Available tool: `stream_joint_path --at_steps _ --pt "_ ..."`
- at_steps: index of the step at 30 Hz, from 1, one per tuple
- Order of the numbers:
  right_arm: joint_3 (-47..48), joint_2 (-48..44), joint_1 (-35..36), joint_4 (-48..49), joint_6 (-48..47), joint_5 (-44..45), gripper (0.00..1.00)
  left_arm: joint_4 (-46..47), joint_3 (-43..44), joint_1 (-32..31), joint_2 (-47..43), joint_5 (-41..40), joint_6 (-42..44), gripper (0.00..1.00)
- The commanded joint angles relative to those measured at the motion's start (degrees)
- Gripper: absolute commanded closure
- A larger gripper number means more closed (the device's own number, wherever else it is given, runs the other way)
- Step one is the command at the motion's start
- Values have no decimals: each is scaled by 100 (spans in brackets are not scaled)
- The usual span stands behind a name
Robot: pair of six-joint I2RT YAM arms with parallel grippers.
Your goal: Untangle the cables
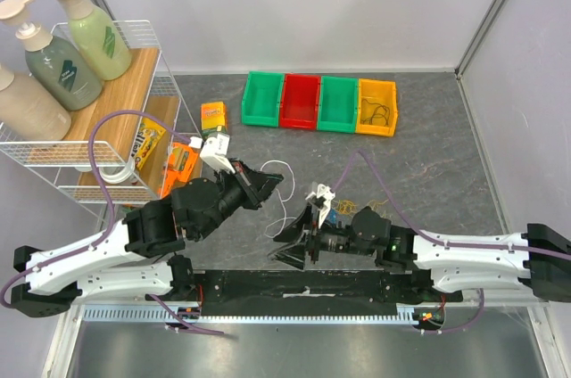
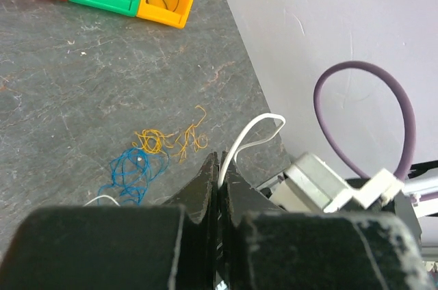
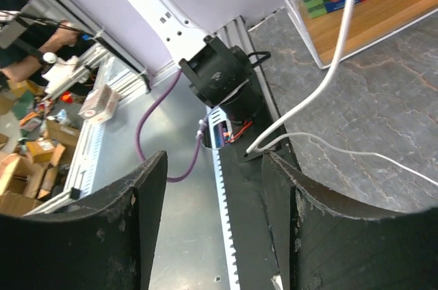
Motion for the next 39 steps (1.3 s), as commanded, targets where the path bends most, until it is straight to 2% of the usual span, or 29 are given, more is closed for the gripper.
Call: stream_joint_path --at_steps 1,5,7,10,13,17,22,24,25,27,29,31,35,39 --pt "459 213 380 70 -566 1334 35 18 107 -10 -83 -350 -432 99" --pt "670 257 425 -214 -699 2013 36 18 116 -10 -91 -315 -485 98" --pt "749 310 425 -188 -690 2023 37 10 107 -10 -92 -315 -485 98" --pt "794 450 434 -21 -603 1848 46 10 99 -10 -100 -367 -450 98" --pt "715 530 442 190 -453 1698 63 1 99 -10 -135 -429 -388 98" --pt "583 311 451 -28 -356 1750 99 -122 55 -10 -153 -534 -239 98" --pt "258 -356 390 -397 -285 1260 100 -376 -182 -10 -293 -552 24 98" --pt "423 -533 311 -940 -320 890 100 -526 -270 -10 -381 -447 139 79" --pt "529 -594 250 -1213 -303 697 100 -596 -314 -10 -425 -368 218 63" --pt "845 -595 -135 -1846 -137 259 100 -711 -402 -10 -583 -140 376 41" --pt "1214 -420 -732 -2147 161 -845 100 -650 -481 -19 -785 237 656 31" --pt "1495 -236 -1216 -2139 478 -1753 100 -545 -534 -10 -1039 641 920 28" --pt "2172 11 -1692 -2349 576 -2485 100 -439 -438 -19 -1488 1248 1263 28" --pt "2779 397 -2096 -2771 646 -3197 100 -132 -358 -19 -1770 2039 1597 34"
